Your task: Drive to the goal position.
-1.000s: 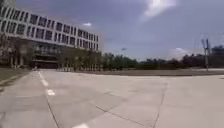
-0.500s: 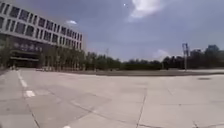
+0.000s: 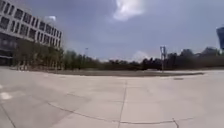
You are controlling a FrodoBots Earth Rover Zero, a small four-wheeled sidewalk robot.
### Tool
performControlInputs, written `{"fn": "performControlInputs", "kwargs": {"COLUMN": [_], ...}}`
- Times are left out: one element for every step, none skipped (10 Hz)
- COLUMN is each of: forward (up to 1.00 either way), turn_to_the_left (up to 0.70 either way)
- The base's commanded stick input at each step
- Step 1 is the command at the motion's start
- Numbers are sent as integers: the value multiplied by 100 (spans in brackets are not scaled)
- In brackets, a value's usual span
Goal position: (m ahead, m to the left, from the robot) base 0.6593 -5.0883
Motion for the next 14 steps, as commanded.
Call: {"fn": "performControlInputs", "kwargs": {"forward": [0,0,0,0,0,0,0,0,0,0,0,0,0,0], "turn_to_the_left": [-70,-70,-70,-70,-70,-70,-70,-70,-70,-70,-70,-70,-70,-70]}}
